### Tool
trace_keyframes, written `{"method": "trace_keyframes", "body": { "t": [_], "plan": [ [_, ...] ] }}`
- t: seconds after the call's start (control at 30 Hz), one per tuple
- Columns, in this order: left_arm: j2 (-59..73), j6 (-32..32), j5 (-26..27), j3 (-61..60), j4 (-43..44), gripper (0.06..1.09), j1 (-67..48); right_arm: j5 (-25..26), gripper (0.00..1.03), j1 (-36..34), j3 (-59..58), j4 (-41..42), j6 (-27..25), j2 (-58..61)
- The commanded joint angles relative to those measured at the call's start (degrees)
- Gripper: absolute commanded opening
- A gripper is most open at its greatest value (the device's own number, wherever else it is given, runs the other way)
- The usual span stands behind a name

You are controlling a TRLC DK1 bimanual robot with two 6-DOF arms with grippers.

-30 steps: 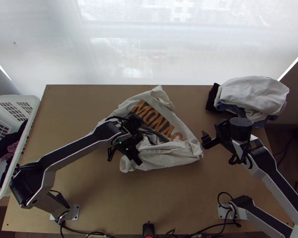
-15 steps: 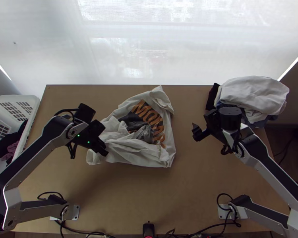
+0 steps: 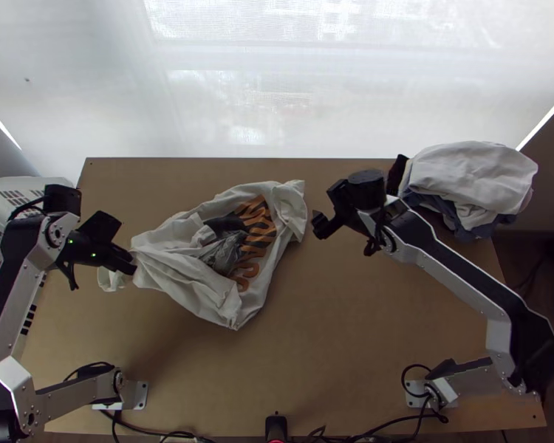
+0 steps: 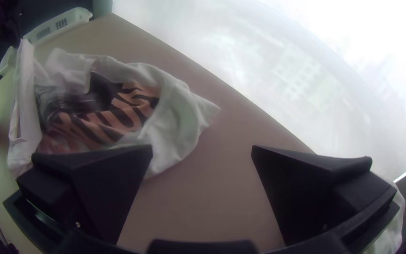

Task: Fold the t-shirt

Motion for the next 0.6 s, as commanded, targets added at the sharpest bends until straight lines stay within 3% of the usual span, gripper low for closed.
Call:
{"method": "trace_keyframes", "body": {
  "t": [0.0, 0.2, 0.43, 0.5, 0.57],
  "plan": [
    [1.34, 4.16, -0.01, -0.51, 2.59, 0.09, 9.72, -0.08, 0.98, 5.50, 12.43, 0.53, 2.29, 15.40],
    [1.78, 1.78, 0.08, -3.32, 4.53, 0.09, 8.75, -2.98, 0.98, 8.23, 17.88, -2.20, 4.23, 23.49],
    [0.20, -3.49, 0.61, -3.23, 5.41, 0.09, 6.29, -4.47, 0.98, 9.98, 16.65, -4.13, 5.19, 24.98],
    [0.20, -4.90, 0.69, -3.23, 5.58, 0.21, 5.85, -4.65, 0.98, 10.07, 16.74, -4.39, 5.63, 25.25],
    [0.29, -5.86, 0.78, -3.14, 5.58, 0.52, 5.41, -4.73, 0.98, 10.16, 17.35, -5.45, 5.63, 25.69]
  ]
}}
